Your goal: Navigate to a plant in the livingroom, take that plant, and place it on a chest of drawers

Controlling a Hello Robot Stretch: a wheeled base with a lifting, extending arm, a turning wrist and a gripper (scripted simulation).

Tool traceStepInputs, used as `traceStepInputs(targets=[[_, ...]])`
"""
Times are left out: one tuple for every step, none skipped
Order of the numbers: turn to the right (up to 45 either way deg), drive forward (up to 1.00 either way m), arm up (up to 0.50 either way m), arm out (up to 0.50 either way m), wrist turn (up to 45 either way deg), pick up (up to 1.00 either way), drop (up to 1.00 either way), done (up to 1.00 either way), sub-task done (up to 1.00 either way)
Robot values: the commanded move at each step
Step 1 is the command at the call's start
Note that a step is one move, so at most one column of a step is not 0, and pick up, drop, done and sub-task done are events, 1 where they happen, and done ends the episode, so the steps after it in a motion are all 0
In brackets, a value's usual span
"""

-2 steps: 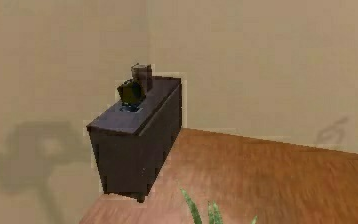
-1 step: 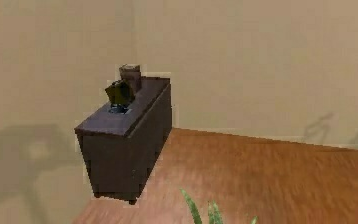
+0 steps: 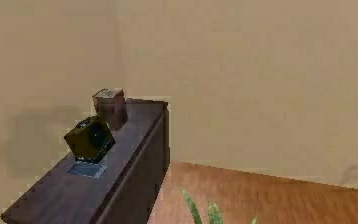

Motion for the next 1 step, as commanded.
traceStepInputs(targets=[[45.0, 0.0, 0.0, 0.0, 0.0, 0.0, 0.0, 0.0, 0.0]])
